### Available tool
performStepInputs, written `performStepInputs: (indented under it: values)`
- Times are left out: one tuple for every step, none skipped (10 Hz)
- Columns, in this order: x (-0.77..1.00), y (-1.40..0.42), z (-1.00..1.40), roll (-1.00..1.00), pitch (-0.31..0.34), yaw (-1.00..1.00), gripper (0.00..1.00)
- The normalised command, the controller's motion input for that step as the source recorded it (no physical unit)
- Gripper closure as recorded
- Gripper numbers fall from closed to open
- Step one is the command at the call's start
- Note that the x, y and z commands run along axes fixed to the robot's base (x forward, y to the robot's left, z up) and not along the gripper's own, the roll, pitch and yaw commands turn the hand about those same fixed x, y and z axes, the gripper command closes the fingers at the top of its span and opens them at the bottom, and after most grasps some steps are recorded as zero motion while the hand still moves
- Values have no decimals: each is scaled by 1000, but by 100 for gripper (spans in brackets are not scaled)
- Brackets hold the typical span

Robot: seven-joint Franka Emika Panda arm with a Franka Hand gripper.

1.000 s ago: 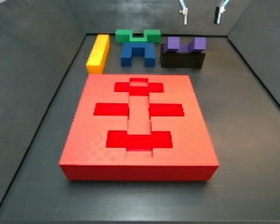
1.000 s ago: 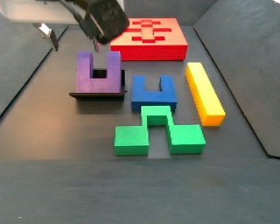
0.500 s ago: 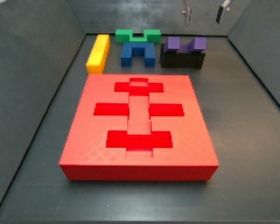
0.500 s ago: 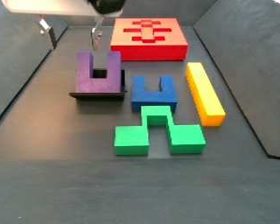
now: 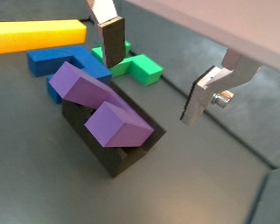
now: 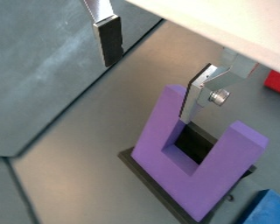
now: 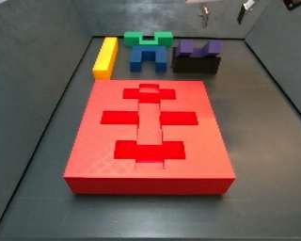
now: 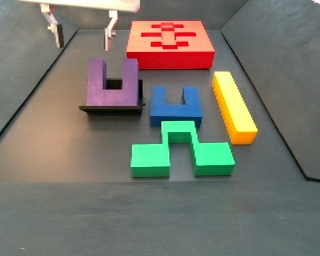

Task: Pick up the purple object. Move up. Place the purple object on the fixture. Regrasp the purple object. Move to above the board. Insert the purple object.
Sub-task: Regrasp the purple object.

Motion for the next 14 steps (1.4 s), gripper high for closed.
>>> performStepInputs:
  values:
    - [137,-291,37,1000,0,0,0]
    - [149,-289,43,1000,0,0,0]
    - [231,-294,103,1000,0,0,0]
    - [391,-403,0,1000,51,9,0]
    - [383,-326,-11,571,54,43,0]
    - [249,-243,-77,311,34,9,0]
    - [180,-134,-94,160,23,23,0]
    - [17,0,-20,0,11,0,0]
    - [0,0,-23,0,0,0,0]
    - [34,-80,-240,123,11,0,0]
    - [26,-169,-257,551,43,77,0]
    - [0,-314,-54,1000,43,174,0]
    - [0,-254,0,1000,51,171,0]
    - [0,-249,0,1000,49,200,0]
